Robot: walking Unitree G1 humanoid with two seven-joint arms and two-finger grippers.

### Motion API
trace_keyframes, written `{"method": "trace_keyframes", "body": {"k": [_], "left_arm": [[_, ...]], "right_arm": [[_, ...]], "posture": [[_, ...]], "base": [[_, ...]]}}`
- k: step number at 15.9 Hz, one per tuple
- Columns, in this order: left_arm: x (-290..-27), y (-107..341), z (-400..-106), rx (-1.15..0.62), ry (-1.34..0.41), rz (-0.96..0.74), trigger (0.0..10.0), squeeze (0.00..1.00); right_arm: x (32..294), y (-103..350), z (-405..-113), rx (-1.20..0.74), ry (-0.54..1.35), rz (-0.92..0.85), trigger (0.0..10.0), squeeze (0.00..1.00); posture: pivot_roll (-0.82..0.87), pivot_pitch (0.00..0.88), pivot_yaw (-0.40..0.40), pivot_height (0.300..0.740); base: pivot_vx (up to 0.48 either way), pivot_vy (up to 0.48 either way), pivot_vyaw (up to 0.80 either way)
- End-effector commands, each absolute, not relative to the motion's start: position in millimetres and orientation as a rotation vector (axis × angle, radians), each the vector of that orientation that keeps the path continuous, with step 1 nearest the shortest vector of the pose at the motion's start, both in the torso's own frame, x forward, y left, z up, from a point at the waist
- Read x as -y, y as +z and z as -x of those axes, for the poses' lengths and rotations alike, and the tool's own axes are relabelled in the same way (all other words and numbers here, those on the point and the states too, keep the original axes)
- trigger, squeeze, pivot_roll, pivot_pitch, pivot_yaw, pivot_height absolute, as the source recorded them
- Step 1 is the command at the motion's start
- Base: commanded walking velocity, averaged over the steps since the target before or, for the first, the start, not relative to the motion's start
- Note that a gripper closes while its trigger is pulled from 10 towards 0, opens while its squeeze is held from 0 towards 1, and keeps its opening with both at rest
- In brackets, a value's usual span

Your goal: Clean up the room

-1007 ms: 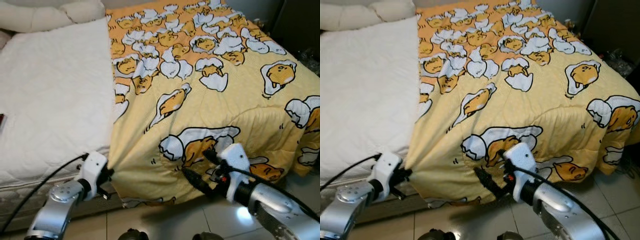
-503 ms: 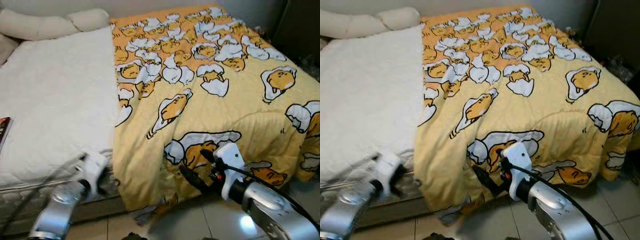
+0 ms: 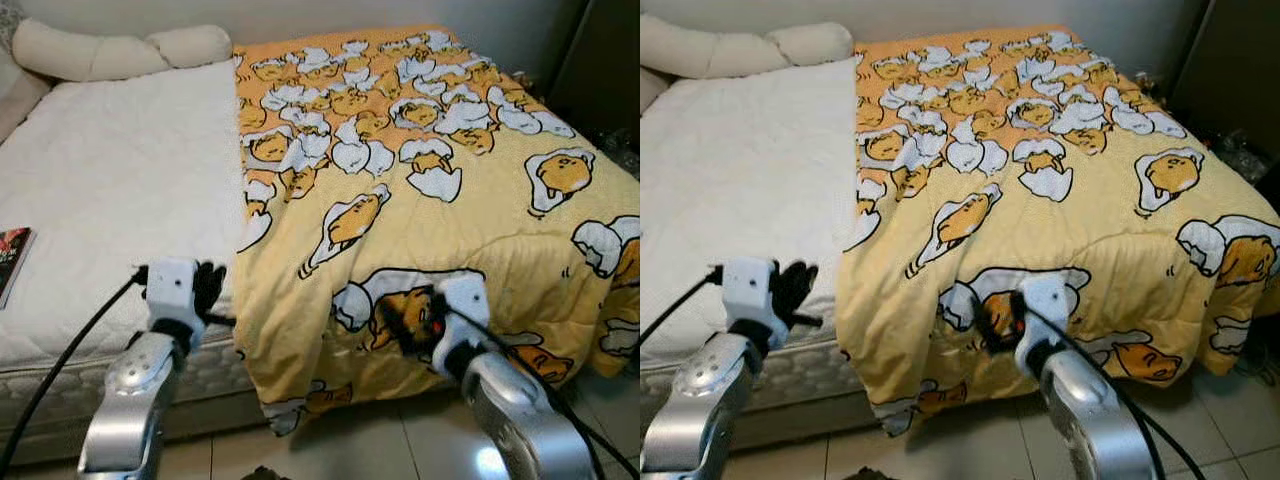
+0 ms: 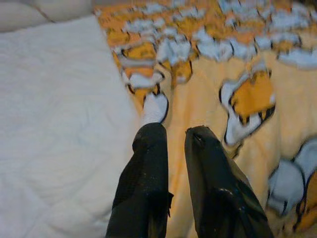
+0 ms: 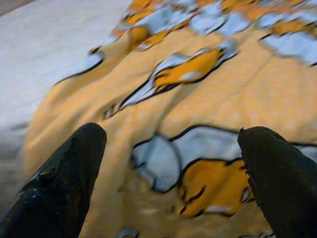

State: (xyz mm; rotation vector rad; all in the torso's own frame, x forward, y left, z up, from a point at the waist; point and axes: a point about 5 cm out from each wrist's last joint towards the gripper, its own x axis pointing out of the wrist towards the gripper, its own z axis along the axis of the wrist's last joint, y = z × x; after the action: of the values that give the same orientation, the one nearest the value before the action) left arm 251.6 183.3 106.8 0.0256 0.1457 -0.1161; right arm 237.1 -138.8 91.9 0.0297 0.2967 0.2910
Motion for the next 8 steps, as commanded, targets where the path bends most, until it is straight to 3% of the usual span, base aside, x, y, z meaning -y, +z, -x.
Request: {"method": "trace_keyframes", "body": {"k": [1,8], "left_arm": [[-184.7,115.4,-251.3,-0.111,-0.072,-0.048,10.0,0.0],[-192.4,105.4,-229.5,-0.164,0.013,-0.096,10.0,0.0]], "right_arm": [[140.6,95.8,-244.3,-0.267,0.241,0.009,10.0,0.0],[149.5,93.5,-251.7,-0.205,0.21,0.05,10.0,0.0]], "posture": [[-0.02,0.0,0.073,0.74],[0.0,0.0,0.052,0.74]], "base": [[0.0,0.0,0.0],[0.0,0.0,0.0]]}}
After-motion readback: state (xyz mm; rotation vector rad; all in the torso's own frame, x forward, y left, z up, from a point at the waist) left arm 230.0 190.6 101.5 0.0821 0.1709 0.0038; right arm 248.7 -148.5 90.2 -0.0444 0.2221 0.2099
